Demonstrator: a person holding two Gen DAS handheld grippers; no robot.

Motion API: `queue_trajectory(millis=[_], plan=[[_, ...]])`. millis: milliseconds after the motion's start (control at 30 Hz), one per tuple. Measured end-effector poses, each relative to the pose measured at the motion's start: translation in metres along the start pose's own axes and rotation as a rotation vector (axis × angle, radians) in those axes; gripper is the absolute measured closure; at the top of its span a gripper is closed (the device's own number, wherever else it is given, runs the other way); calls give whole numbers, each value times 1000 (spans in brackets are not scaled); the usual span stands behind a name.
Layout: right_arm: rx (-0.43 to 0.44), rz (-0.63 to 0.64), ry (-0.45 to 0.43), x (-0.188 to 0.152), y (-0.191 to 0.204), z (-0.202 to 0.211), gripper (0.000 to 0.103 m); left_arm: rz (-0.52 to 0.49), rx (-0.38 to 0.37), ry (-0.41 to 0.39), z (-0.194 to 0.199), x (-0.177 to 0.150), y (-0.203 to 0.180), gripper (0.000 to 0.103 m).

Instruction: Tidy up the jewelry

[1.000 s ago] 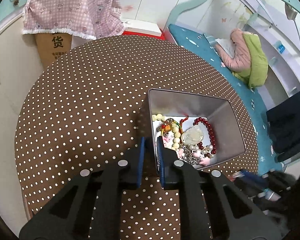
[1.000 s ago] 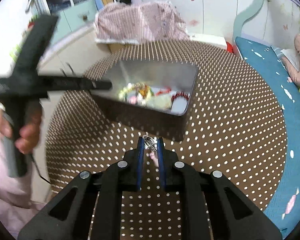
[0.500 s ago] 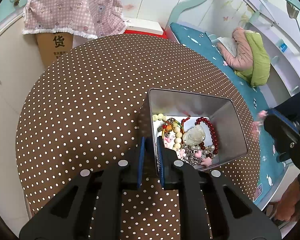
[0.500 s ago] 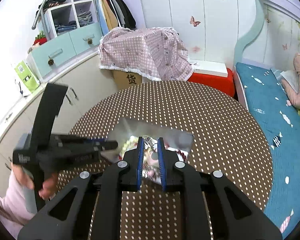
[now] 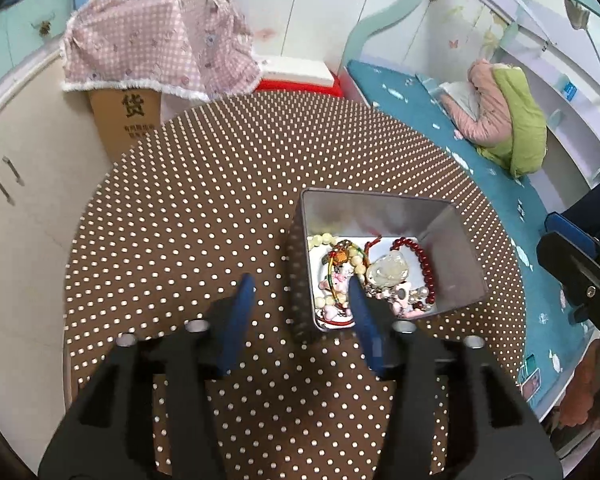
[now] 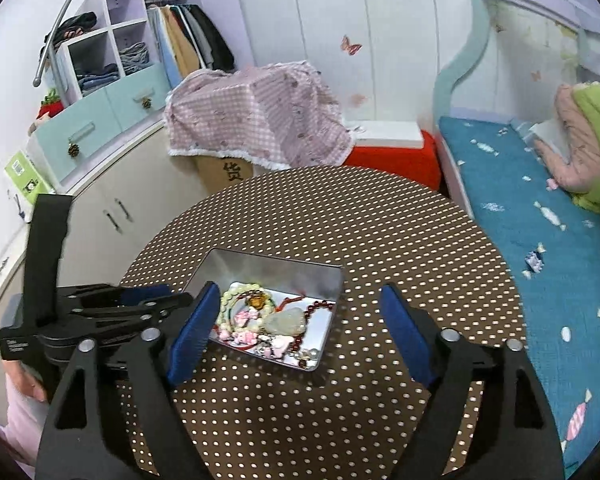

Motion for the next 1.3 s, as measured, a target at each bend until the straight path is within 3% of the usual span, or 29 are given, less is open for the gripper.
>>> queue_trajectory(millis=[67, 100, 333, 500, 900, 1300], plan=[[-18, -3, -22, 3, 0, 11, 10, -12, 0, -15, 12, -1, -4, 40], [-28, -3, -31, 4, -1, 14, 9, -16, 3, -24, 17, -1, -6, 32], [-126, 55, -123, 10, 8, 53, 8, -79, 19, -142, 77, -3, -30, 14], [-168, 66, -210, 18, 15, 88, 8, -105, 69, -224, 119, 1, -44, 12], [-197, 119, -397, 31, 32, 150, 8, -136, 97, -421, 202, 14, -74, 7], [-193, 131, -413, 22, 35, 160, 8, -127, 118, -445, 217, 4, -74, 6]])
Point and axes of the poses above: each gripper's, at about its wrist camera, not at the fingertips, and z roughly against the way its jaws point, y to its left, x to its top, the point moved 8 cm from there along -z, roughly the way its jaws point, and after that the axes turned 2 degrees about -y, right-handed, at the moved point
